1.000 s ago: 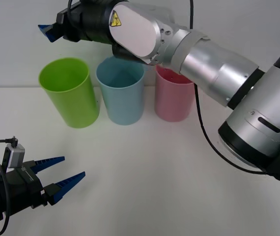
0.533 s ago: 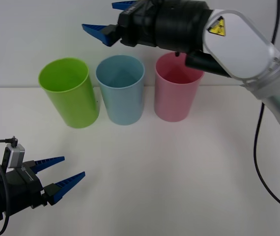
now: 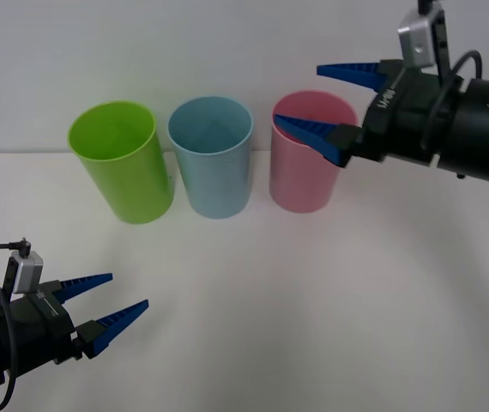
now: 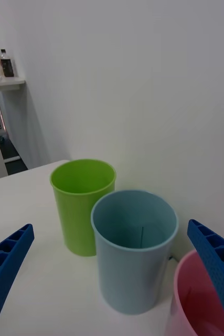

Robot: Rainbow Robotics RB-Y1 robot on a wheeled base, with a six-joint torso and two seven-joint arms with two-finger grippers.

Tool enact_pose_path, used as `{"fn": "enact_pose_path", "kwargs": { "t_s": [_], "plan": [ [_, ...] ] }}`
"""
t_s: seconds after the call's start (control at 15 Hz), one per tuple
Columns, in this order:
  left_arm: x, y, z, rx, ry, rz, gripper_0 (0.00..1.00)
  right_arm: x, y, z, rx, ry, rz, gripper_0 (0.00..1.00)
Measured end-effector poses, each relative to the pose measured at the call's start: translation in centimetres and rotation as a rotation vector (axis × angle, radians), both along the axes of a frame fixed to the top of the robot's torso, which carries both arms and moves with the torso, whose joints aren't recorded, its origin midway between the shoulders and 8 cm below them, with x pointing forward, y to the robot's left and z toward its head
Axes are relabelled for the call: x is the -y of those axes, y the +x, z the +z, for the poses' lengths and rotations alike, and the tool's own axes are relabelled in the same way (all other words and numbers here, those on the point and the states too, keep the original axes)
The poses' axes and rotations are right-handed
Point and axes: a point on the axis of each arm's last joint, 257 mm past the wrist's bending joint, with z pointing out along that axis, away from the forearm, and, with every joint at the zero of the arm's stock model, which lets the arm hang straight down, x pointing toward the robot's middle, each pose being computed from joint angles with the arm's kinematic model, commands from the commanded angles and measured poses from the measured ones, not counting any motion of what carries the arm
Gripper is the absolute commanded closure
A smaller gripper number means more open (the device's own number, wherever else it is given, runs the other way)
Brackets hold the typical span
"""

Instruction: Put cans in the blue bin and PET bottles in the pink bin and trash in the green bin.

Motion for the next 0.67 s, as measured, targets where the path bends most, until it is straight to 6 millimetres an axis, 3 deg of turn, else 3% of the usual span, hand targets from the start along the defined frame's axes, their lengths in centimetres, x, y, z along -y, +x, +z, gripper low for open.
{"fn": "enact_pose_path", "kwargs": {
  "t_s": [0.33, 0.67],
  "plan": [
    [0.0, 0.0, 0.0, 0.000, 0.000, 0.000, 0.00, 7.5, -4.4, -7.8, -0.027, -0.093, -0.010, 0.00],
    [0.0, 0.0, 0.0, 0.000, 0.000, 0.000, 0.00, 11.5, -9.0, -14.8, -0.036, -0.180, -0.017, 0.00]
  ]
}}
